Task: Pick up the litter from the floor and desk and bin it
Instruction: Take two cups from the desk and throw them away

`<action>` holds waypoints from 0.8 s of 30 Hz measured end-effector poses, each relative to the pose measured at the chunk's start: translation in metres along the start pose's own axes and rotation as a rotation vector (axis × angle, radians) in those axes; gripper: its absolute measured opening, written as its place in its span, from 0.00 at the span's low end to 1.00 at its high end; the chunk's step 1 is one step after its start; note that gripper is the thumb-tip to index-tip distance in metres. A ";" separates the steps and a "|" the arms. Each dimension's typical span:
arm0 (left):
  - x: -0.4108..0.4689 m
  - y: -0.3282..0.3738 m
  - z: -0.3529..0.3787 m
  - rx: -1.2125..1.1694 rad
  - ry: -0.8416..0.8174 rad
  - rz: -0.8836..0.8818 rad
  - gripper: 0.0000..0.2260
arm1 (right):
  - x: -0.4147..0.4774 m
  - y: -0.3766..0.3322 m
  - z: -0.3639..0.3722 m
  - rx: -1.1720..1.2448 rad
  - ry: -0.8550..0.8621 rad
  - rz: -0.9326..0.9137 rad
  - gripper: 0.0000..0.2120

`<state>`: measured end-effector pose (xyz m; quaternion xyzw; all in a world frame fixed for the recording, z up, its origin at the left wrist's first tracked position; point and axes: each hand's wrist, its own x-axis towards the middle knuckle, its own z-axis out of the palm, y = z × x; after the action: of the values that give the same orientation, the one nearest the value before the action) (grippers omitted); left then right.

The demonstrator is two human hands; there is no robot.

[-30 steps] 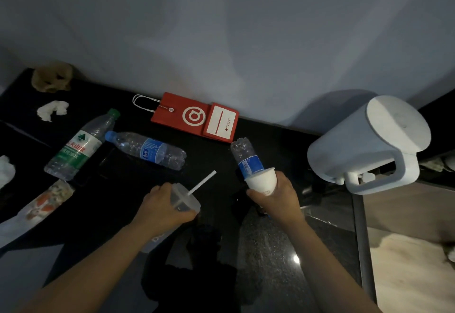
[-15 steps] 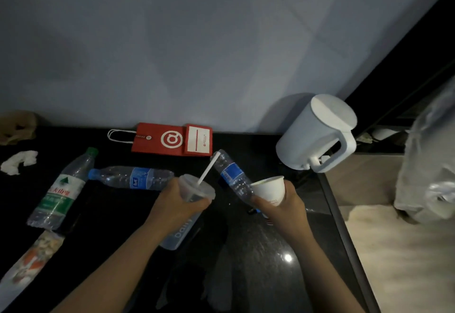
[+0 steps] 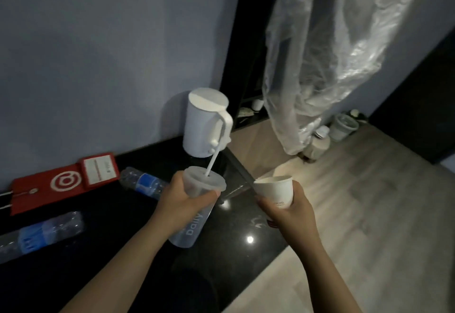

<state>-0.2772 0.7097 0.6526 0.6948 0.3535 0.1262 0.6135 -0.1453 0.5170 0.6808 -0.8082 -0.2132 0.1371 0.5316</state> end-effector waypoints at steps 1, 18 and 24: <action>-0.001 0.010 0.018 0.007 -0.019 0.022 0.40 | -0.003 0.005 -0.018 0.007 0.033 0.010 0.19; -0.057 0.136 0.417 0.057 -0.416 0.314 0.38 | -0.065 0.130 -0.390 0.076 0.584 0.125 0.19; -0.036 0.157 0.496 0.118 -0.444 0.362 0.36 | -0.044 0.166 -0.454 0.141 0.642 0.150 0.19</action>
<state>0.0522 0.3083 0.7030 0.7916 0.0876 0.0579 0.6020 0.0531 0.0745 0.7090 -0.7847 0.0352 -0.0715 0.6147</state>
